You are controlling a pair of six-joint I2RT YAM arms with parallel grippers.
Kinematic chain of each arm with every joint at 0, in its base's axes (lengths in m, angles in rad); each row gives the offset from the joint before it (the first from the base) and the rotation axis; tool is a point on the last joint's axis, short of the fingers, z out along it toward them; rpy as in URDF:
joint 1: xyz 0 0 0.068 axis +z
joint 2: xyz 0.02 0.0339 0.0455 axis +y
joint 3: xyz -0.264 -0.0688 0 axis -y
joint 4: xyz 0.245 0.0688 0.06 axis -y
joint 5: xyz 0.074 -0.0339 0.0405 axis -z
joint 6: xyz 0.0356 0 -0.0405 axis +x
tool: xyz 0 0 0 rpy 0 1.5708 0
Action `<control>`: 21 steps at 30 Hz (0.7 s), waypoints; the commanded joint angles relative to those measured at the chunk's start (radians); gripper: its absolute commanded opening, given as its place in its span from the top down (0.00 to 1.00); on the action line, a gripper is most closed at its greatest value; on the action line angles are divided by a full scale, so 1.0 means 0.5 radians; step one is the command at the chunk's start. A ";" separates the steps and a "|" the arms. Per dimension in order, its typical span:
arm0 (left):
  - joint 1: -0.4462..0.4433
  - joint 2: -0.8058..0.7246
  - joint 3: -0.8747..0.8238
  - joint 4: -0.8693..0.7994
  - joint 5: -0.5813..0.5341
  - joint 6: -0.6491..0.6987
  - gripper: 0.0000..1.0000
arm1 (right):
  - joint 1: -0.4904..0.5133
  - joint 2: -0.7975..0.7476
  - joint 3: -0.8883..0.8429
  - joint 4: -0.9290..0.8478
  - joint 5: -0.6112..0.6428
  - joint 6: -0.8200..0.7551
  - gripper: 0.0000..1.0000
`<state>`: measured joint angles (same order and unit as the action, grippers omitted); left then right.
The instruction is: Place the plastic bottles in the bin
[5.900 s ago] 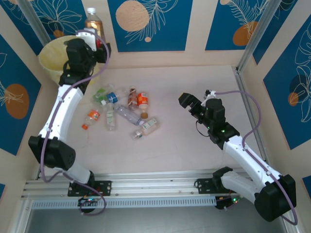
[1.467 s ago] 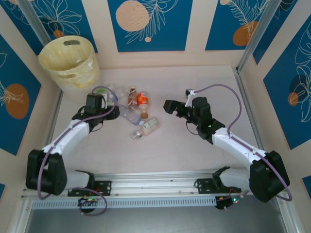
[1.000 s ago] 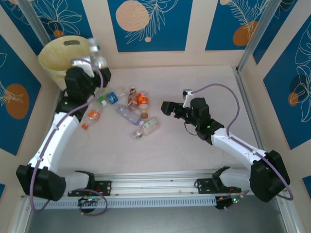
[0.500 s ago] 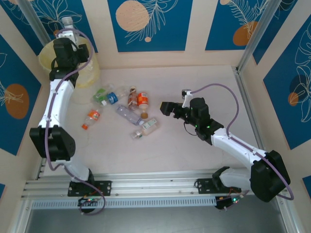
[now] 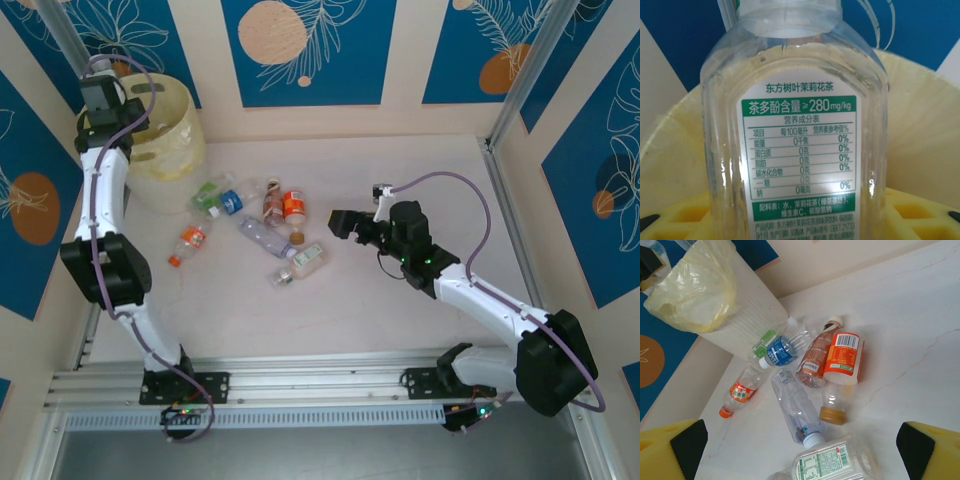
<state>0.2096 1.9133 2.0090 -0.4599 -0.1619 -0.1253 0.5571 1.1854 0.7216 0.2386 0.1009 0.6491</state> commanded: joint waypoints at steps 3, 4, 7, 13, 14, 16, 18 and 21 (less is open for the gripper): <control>0.023 0.170 0.234 -0.240 0.010 -0.045 0.38 | 0.016 -0.028 0.065 -0.014 0.028 -0.056 0.00; 0.023 0.198 0.277 -0.285 -0.016 -0.057 0.28 | 0.015 -0.030 0.066 -0.015 0.028 -0.060 0.00; 0.025 0.221 0.328 -0.338 -0.035 -0.059 0.07 | 0.015 -0.028 0.074 -0.029 0.032 -0.076 0.00; 0.019 0.122 0.323 -0.333 0.091 -0.072 0.00 | 0.016 -0.022 0.076 -0.026 0.035 -0.086 0.00; 0.014 0.094 0.319 -0.339 0.115 -0.068 0.00 | 0.015 -0.017 0.078 -0.023 0.031 -0.085 0.00; 0.007 0.030 0.298 -0.342 0.143 -0.054 0.00 | 0.017 -0.012 0.079 -0.023 0.027 -0.081 0.00; -0.002 -0.047 0.250 -0.321 0.188 -0.043 0.00 | 0.015 -0.005 0.078 -0.023 0.019 -0.083 0.00; -0.021 -0.155 0.183 -0.283 0.298 -0.052 0.00 | 0.017 0.011 0.076 -0.016 0.013 -0.083 0.00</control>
<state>0.2092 1.9350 2.1105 -0.6151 -0.0803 -0.1505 0.5571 1.1858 0.7330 0.2237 0.1017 0.6304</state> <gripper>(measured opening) 0.999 0.995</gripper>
